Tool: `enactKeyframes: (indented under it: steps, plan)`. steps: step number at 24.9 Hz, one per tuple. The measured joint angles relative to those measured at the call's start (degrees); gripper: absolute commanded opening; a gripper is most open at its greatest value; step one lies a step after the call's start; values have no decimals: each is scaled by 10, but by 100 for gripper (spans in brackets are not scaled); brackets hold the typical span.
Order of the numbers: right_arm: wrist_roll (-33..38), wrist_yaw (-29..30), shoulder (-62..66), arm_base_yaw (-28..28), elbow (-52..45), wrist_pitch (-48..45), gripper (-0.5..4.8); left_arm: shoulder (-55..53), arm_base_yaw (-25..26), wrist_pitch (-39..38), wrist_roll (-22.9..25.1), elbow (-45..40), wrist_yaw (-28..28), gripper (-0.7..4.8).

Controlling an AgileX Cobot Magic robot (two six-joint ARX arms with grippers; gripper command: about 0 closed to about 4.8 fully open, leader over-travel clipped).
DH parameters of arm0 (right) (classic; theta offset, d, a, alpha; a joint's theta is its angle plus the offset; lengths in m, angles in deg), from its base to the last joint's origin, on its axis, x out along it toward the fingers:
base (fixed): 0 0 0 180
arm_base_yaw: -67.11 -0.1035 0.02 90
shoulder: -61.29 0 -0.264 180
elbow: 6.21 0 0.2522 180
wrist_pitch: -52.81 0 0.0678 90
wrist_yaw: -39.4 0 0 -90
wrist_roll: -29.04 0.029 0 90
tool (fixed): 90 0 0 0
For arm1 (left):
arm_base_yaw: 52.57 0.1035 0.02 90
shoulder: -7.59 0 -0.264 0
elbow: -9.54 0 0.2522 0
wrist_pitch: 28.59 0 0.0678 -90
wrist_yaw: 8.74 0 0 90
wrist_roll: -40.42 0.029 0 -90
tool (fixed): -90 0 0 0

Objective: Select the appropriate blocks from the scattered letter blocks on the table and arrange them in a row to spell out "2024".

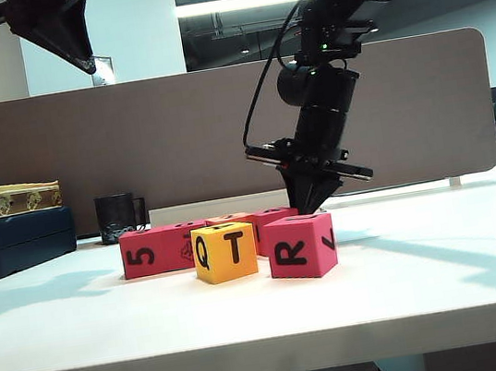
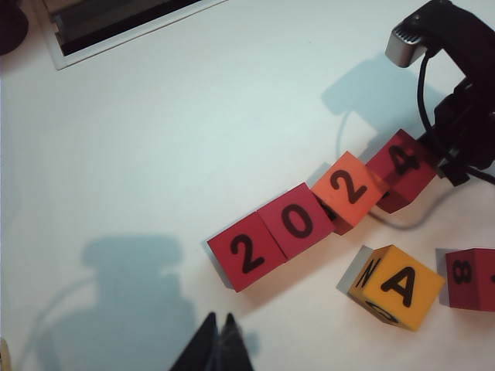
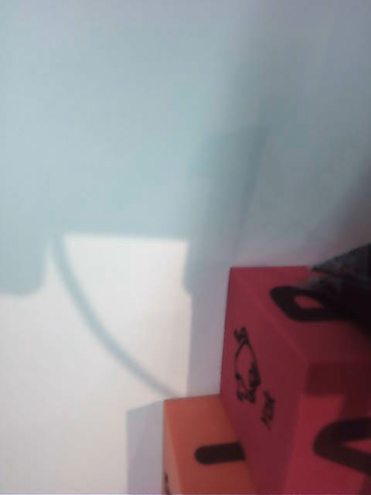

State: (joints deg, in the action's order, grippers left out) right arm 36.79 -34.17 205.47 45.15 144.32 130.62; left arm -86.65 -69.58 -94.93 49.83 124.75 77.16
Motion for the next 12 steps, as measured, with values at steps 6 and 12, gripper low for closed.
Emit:
enactKeyframes:
  steps: [6, 12]
  plan:
    - [12, 16, 0, -2, 0, -3, -1, 0, 0, 0, 0, 0, 0, -6]
    - [12, -19, 0, -2, 4, 3, -1, 0, 0, 0, 0, 0, 0, -6]
